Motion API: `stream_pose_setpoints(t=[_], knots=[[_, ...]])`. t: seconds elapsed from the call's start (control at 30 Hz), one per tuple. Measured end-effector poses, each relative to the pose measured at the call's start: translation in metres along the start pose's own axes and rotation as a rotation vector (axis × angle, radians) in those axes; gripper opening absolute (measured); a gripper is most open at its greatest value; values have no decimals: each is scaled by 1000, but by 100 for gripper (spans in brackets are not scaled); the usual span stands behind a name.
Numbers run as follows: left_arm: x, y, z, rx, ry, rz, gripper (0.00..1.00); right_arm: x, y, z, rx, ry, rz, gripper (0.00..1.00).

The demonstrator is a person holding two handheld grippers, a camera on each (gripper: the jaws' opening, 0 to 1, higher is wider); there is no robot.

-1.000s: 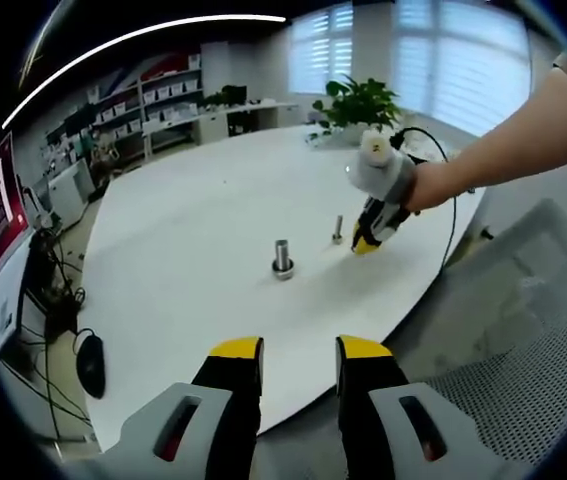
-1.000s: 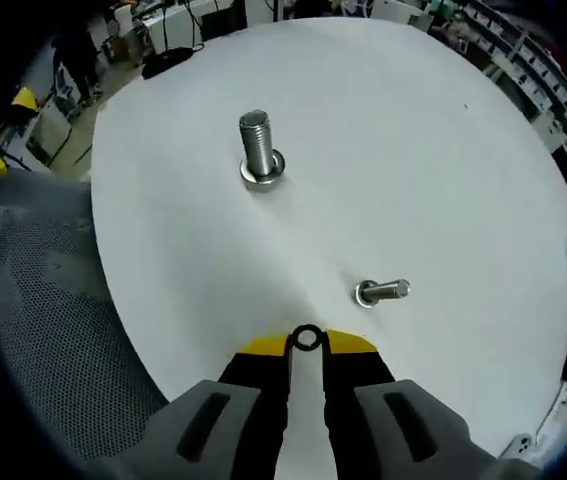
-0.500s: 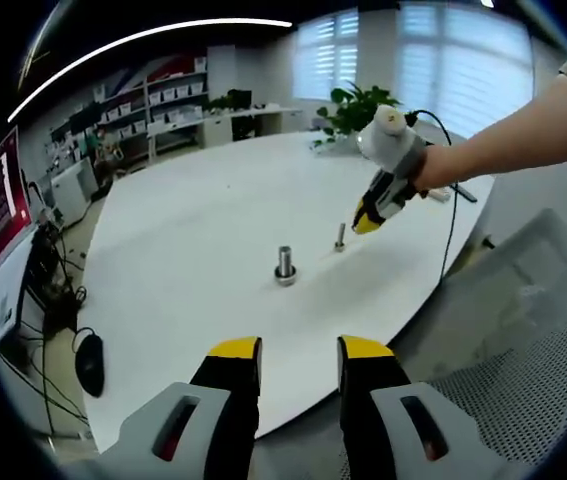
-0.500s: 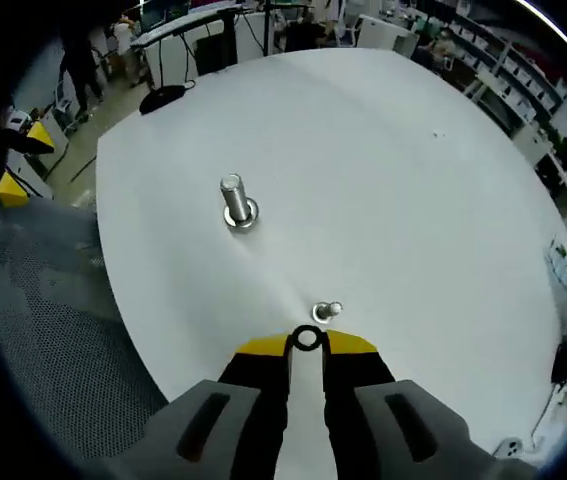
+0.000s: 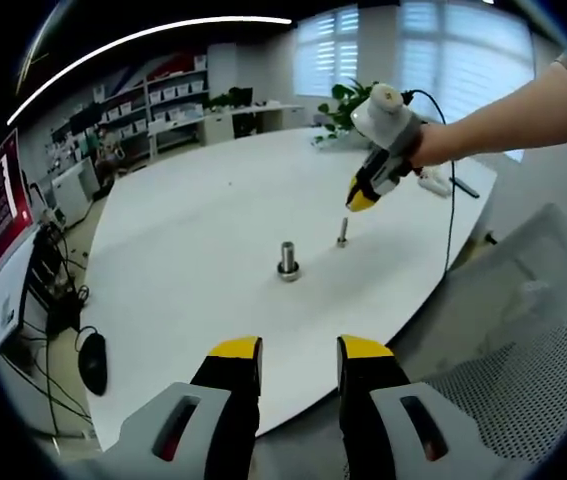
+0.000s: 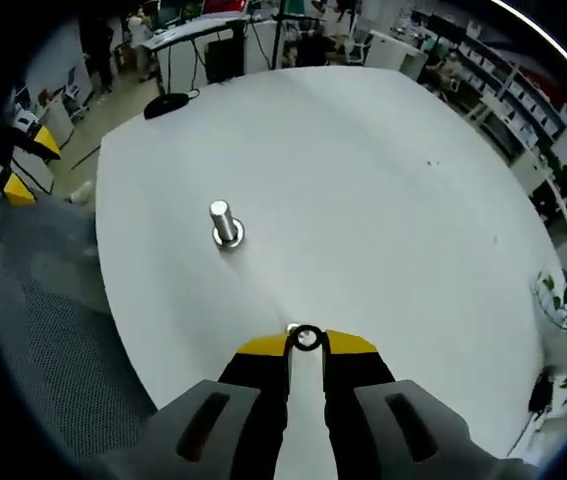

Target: Place the washer onto the threaded stud by aligning its center hole with the stud, sliding it down to the base, and recovering from edge contact or off-axis alignment until the washer reaches the visible bottom stop.

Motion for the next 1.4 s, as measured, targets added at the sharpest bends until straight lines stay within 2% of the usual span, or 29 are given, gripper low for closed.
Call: stream_pose_setpoints(t=[0.4,0.47,0.5,0.77,1.0,1.4], knots=[[-2,0,0,0,-6,14,27,5,22,-3,-30,2,47,14],[-3,0,-1,-7,-10,16,27,9,22,-1,-13,25,48,14],[-3,0,-1,-10,-9,16,27,8,24,-1,-27,41,62,14],[-1,1,-1,-19,0,4,27,2,26,0,-33,-7,82,14],[-1,2,-2,-26,1,2,27,4,35,-1,-52,-3,92,14],[-1,2,-3,-34,7,2,27,1,61,-12,-71,50,109,14]])
Point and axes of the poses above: the point that each gripper's makers call its tool centre point, and the gripper's own axes: y roughly forward along the fingers, x roughly to its right, z roughly out of its top, the point moved 8 cm from there along -y, roughly backward along the fingers, and after that the axes turned 15 degrees about -y, right-handed, at the moved point
